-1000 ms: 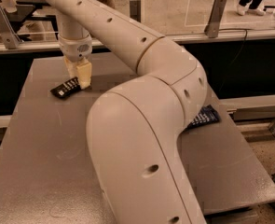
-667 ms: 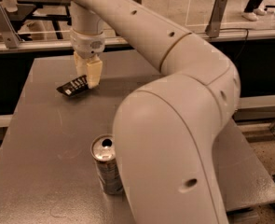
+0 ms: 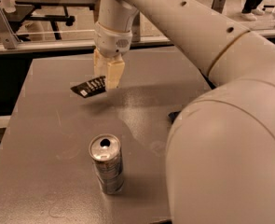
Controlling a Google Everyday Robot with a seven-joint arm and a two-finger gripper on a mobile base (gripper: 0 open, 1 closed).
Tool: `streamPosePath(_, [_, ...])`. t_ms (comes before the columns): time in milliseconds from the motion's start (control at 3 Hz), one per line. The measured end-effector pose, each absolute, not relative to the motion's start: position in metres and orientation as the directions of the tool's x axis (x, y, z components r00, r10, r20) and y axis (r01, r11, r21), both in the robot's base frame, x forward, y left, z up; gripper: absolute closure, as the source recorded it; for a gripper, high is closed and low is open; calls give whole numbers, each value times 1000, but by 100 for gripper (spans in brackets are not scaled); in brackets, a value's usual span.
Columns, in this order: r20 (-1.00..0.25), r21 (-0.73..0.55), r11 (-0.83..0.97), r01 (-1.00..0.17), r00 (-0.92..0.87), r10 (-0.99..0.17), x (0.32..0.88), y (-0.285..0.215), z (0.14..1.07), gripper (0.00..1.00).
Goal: Move rxbar chocolate near redbull can
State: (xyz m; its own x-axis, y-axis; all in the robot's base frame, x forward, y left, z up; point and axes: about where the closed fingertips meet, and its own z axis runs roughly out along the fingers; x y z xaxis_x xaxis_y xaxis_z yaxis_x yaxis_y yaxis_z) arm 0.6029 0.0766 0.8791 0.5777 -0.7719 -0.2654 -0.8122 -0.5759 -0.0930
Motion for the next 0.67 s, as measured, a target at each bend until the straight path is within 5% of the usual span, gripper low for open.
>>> streamPosePath(667, [-284,-57,-538,-841,530,-799,525,44,878,100])
